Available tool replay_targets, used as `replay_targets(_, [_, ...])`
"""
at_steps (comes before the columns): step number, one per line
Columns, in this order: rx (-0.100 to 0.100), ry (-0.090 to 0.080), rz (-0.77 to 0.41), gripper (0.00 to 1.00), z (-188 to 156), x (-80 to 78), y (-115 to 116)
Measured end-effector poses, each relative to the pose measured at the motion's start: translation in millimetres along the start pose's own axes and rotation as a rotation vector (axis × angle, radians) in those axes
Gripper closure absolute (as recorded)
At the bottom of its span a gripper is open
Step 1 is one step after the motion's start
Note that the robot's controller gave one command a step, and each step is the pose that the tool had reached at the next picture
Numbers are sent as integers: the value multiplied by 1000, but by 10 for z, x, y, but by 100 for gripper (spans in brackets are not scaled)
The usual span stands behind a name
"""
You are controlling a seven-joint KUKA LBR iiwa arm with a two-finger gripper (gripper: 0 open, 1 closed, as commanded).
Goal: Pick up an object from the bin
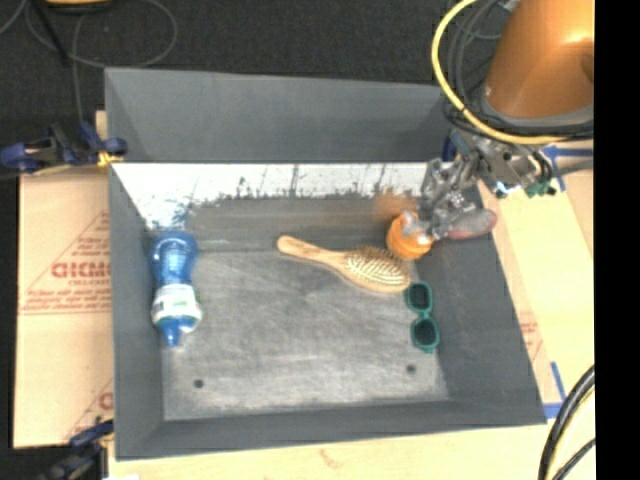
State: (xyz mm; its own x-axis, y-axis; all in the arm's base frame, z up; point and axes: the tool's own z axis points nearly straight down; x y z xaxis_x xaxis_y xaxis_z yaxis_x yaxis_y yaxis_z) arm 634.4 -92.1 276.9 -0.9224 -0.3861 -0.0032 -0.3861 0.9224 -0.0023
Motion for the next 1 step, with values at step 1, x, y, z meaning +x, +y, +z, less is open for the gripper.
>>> replay_targets(1, [4,-10,40,100,-124,-197,339])
